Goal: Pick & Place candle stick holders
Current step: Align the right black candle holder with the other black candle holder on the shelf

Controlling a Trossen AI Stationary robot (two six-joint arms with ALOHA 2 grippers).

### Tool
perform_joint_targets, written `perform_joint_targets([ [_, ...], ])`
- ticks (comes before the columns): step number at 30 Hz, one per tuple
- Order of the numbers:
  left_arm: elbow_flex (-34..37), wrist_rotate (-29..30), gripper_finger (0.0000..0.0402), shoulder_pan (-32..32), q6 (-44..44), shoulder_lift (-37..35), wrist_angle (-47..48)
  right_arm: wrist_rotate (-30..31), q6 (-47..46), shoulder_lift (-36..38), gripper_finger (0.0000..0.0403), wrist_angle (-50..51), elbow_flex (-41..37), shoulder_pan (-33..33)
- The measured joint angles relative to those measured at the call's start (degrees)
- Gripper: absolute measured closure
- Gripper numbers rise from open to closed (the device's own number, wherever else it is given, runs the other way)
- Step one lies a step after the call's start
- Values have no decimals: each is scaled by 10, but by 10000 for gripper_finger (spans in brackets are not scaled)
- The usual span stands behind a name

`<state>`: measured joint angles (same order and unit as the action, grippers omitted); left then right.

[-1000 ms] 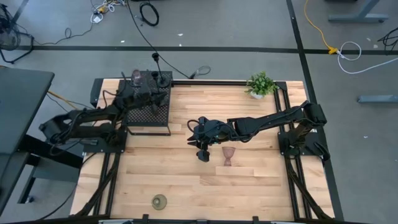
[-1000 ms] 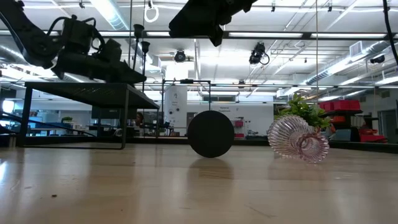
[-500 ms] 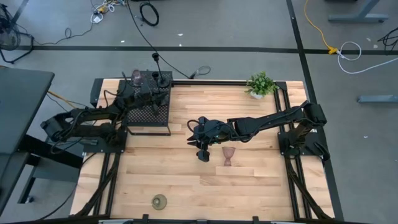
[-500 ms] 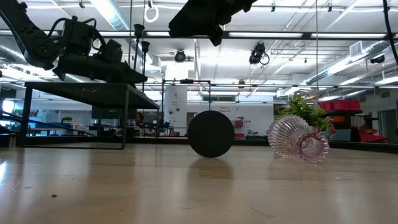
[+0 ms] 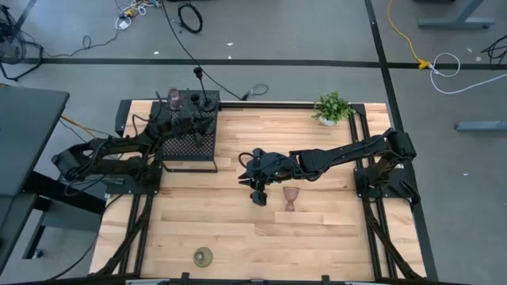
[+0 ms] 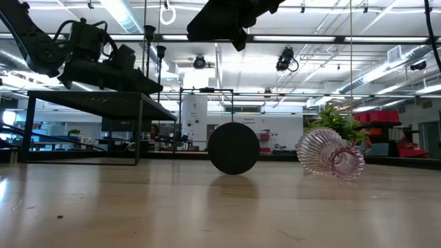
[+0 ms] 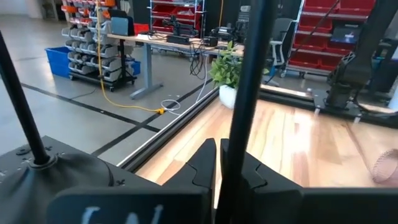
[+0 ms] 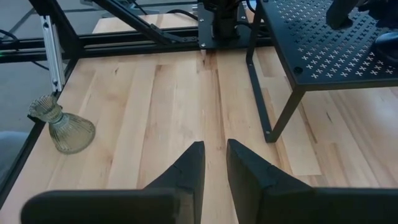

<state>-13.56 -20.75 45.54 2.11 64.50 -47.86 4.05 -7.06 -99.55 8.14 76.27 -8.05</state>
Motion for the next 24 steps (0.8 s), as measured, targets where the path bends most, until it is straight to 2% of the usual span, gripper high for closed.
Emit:
perform_joint_targets([
  [7, 0, 11, 361, 2, 2, -56, 51, 0, -11, 0, 335, 3, 0, 0],
  [16, 0, 12, 317, 2, -7, -186, 220, 1, -50, 0, 335, 39, -1, 0],
  [24, 0, -6, 308, 2, -26, -302, 357, 79, -216, 0, 335, 166, -1, 17],
])
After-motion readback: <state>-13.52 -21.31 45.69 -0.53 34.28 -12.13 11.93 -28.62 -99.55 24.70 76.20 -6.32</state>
